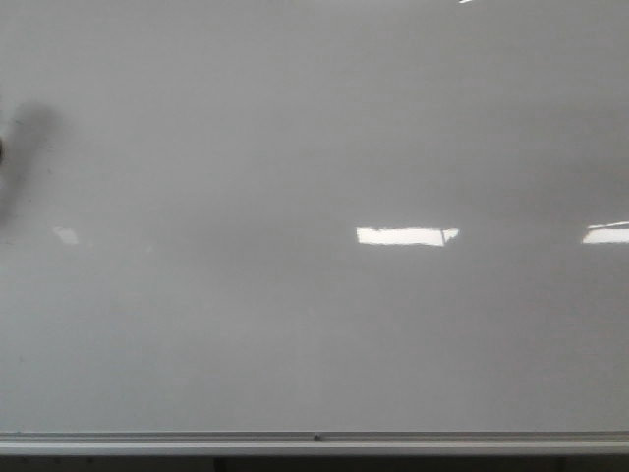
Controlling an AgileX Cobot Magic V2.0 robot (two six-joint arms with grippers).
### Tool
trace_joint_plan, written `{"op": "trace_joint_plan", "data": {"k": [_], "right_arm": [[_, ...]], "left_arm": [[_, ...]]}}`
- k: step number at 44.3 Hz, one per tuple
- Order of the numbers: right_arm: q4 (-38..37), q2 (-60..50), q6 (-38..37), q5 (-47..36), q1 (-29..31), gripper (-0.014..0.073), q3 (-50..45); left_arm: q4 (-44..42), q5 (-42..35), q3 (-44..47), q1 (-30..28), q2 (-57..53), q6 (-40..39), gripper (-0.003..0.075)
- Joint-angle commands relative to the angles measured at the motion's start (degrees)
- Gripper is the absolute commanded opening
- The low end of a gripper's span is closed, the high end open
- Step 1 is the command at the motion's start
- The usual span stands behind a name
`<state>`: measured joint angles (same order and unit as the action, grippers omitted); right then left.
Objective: Write number 4 on whiteboard
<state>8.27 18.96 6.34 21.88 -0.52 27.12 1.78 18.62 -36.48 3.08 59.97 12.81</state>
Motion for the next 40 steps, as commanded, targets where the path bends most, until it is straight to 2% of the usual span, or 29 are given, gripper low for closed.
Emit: {"op": "trace_joint_plan", "data": {"k": [1, 8, 19, 32, 40], "right_arm": [[0.4, 0.8, 0.0, -4.5, 0.4, 0.0621, 2.1], [0.4, 0.8, 0.0, -4.5, 0.4, 0.0621, 2.1], [0.4, 0.8, 0.0, -4.5, 0.4, 0.0621, 2.1], [0.4, 0.8, 0.0, -4.5, 0.4, 0.0621, 2.1], [0.4, 0.8, 0.0, -4.5, 0.4, 0.0621, 2.1]], "left_arm": [[-0.7, -4.6, -4.9, -0.3, 6.7, 0.4, 0.0689], [-1.8, -8.8, -8.3, -2.8, 14.5, 0.4, 0.0668], [-1.8, -17.0, -9.8, -3.0, 23.5, 0.4, 0.0636], [-1.8, -22.8, -9.8, -2.0, 28.1, 0.4, 0.0636], [-1.8, -23.3, -9.8, -2.0, 29.3, 0.4, 0.0625]]}}
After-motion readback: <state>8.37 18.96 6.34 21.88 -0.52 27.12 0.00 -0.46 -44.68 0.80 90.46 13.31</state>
